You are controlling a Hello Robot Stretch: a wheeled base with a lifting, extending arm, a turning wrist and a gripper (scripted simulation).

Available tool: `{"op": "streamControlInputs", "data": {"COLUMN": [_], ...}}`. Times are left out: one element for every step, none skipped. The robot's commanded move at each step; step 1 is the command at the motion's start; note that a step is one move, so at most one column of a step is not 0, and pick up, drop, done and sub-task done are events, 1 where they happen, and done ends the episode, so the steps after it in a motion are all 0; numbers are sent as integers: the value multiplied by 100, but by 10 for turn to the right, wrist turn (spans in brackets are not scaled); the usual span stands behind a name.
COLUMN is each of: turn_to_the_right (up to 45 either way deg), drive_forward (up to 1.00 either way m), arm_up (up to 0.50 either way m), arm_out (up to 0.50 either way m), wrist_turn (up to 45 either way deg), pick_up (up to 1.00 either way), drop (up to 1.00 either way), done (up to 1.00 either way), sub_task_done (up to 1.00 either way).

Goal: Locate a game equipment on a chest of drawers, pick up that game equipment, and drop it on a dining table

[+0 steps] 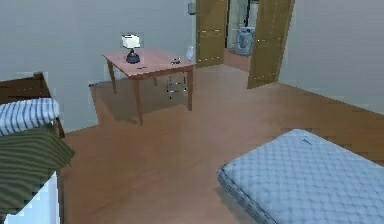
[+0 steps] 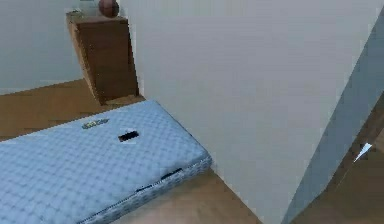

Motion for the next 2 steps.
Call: {"op": "streamControlInputs", "data": {"turn_to_the_right": [0,-300], "drive_forward": [40,0], "arm_up": [0,0], "arm_out": [0,0], "wrist_turn": [0,0], "pick_up": [0,0], "drop": [0,0], "done": [0,0], "sub_task_done": [0,0]}}
